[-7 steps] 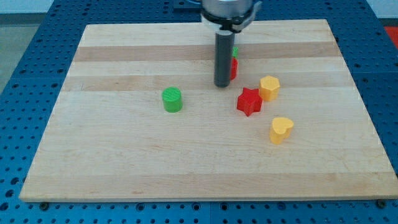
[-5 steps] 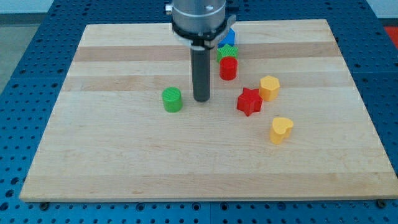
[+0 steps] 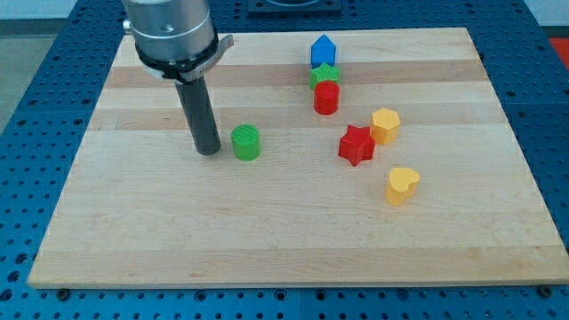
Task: Slide green circle to bottom side of the red circle
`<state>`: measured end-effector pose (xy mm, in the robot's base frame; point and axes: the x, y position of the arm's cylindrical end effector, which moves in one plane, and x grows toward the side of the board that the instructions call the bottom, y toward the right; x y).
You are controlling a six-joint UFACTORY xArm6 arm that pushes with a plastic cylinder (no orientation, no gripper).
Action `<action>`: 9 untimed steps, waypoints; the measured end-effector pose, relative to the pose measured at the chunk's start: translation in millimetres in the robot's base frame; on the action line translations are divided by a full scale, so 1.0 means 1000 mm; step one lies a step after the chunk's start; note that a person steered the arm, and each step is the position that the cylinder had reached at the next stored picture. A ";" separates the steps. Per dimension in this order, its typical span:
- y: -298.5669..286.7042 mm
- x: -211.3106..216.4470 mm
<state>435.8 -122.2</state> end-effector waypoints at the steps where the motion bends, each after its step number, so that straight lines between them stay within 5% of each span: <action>1: 0.012 0.000; 5: 0.091 0.034; 9: 0.127 0.001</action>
<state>436.4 4.5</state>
